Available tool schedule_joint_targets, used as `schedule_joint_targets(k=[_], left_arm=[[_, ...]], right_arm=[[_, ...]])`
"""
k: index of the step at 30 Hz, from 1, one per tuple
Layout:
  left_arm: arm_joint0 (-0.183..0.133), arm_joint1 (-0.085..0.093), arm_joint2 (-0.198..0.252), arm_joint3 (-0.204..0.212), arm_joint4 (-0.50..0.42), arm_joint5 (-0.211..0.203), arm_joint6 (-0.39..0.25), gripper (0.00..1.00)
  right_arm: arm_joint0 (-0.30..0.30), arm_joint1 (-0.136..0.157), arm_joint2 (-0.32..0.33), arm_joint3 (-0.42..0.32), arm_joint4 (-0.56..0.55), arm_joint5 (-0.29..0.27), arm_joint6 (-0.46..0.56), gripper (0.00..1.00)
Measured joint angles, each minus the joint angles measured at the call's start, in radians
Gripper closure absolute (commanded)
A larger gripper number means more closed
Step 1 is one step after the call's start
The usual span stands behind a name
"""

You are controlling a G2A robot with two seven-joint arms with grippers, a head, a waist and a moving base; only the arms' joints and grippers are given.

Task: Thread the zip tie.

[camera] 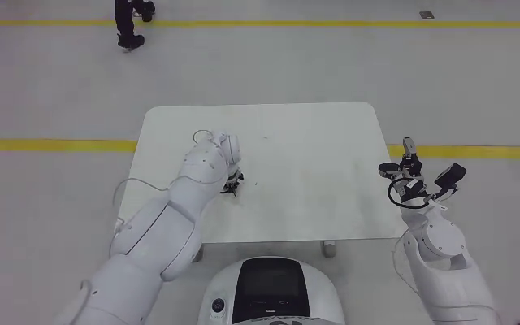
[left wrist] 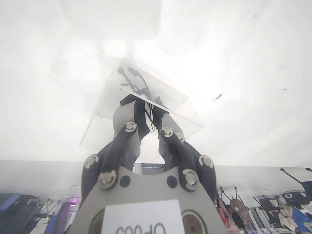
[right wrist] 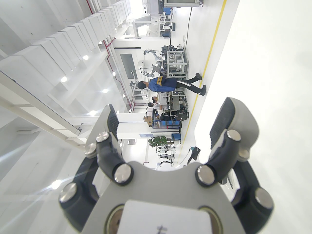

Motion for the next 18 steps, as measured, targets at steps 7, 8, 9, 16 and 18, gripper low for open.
schedule_joint_targets(k=[7,8,9,16,18], left_arm=[[0.0,-0.003,0.01,0.013,-0.01,0.0,0.005,0.82],[0.0,-0.003,0.011,0.014,-0.012,0.0,0.006,0.82],[0.0,-0.003,0.012,0.016,-0.014,0.0,0.007,0.83],[0.001,-0.005,0.021,0.022,-0.028,0.0,0.009,1.0],[0.0,-0.005,0.024,0.023,-0.031,0.0,0.009,1.0]], right_arm=[[0.0,0.0,0.0,0.0,0.0,0.0,0.0,0.0],[0.0,0.0,0.0,0.0,0.0,0.0,0.0,0.0],[0.0,0.0,0.0,0.0,0.0,0.0,0.0,0.0],[0.0,0.0,0.0,0.0,0.0,0.0,0.0,0.0],[0.0,0.0,0.0,0.0,0.0,0.0,0.0,0.0]])
